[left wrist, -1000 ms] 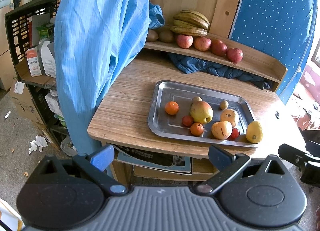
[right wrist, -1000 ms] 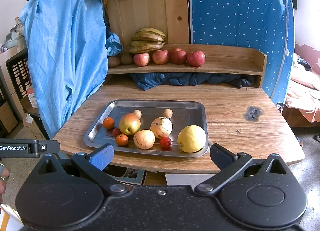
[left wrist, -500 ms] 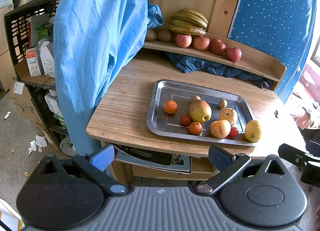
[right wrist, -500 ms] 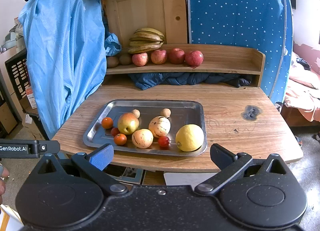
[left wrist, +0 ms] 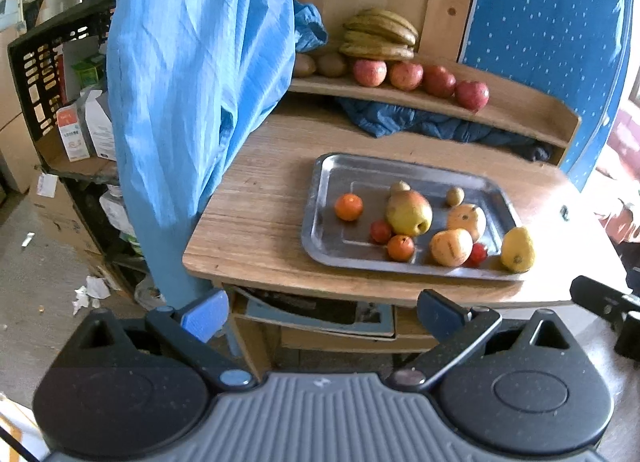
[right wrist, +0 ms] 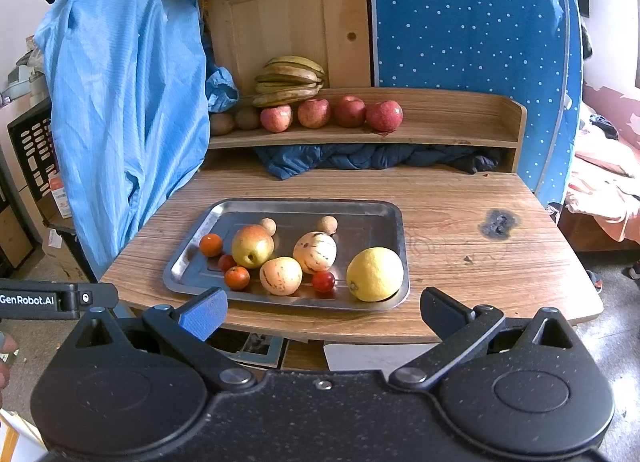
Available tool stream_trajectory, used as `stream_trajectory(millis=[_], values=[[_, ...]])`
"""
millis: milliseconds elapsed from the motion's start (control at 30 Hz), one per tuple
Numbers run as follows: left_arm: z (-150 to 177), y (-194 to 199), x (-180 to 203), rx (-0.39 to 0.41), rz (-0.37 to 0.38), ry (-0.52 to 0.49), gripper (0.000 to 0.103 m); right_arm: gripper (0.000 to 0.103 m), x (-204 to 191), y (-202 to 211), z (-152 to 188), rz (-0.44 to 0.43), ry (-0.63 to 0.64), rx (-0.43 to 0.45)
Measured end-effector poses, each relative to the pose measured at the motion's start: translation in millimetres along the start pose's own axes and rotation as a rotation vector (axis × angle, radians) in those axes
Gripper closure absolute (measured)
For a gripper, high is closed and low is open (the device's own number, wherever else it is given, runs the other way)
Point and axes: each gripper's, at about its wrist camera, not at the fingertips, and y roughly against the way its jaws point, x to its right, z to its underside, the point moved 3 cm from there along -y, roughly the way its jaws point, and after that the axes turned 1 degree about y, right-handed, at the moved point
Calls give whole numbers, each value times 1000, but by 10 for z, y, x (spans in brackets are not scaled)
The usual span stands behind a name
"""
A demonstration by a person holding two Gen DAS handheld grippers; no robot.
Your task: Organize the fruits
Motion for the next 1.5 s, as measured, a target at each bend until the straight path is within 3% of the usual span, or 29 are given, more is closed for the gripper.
stream_trajectory(millis=[367, 1500], values=[[-25, -30, -37, -8, -44, -22, 1, 1, -15, -15, 12, 0, 5, -7], [8, 37, -40, -5, 7, -35, 1, 1, -21, 21, 29, -7, 14, -11]])
